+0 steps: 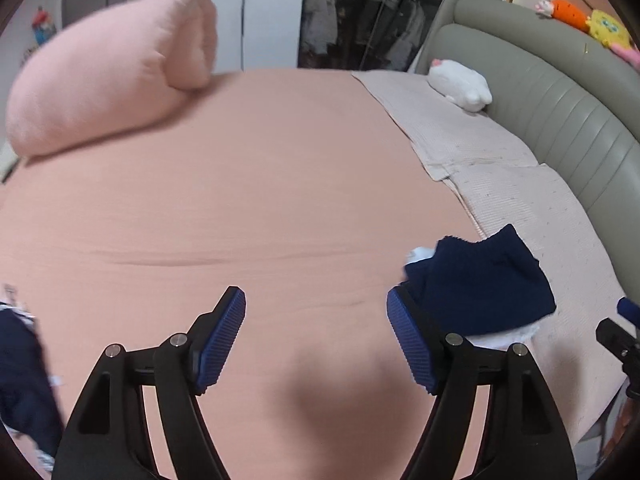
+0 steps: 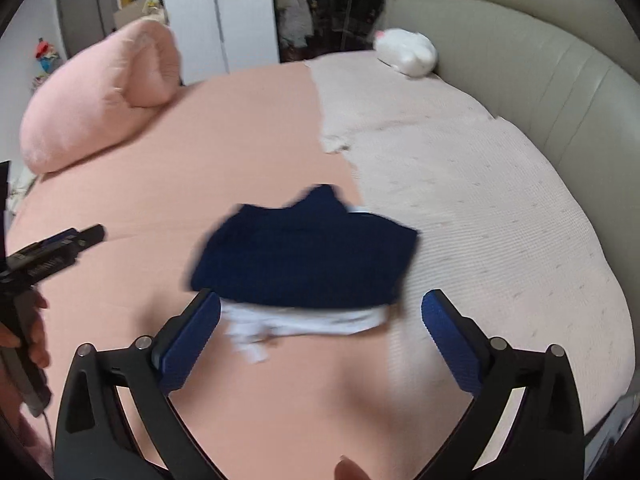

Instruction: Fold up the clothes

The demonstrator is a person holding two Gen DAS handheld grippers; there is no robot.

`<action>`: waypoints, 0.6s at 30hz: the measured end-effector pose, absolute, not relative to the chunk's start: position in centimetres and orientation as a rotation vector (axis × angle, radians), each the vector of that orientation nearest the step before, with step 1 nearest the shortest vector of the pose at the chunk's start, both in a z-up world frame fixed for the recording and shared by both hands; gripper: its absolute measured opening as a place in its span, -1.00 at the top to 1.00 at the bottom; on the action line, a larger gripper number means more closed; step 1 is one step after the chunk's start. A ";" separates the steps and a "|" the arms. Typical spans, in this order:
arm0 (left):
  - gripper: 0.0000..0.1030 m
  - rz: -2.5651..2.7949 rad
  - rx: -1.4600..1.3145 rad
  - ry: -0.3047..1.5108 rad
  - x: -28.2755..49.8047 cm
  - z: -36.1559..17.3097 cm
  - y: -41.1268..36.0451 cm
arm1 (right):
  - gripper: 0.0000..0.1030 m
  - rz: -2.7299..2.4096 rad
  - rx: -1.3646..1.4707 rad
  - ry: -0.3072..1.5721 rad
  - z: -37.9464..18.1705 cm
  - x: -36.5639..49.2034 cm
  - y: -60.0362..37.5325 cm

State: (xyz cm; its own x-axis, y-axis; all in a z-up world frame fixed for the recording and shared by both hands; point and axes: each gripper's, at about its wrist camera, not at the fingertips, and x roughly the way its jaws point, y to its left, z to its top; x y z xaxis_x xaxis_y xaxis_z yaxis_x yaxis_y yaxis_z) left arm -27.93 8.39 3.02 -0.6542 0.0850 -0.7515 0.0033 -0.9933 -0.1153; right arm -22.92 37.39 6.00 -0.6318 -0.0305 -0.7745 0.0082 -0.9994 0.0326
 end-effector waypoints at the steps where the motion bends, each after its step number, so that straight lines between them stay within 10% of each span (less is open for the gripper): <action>1: -0.51 2.833 -1.280 -0.151 -26.9 3.8 7.4 | -0.98 -2.832 1.322 -0.037 6.8 -22.0 35.9; 18: -0.62 3.012 -1.185 -0.178 -8.5 10.2 -4.3 | -0.99 -2.831 1.231 0.067 10.1 -8.4 19.1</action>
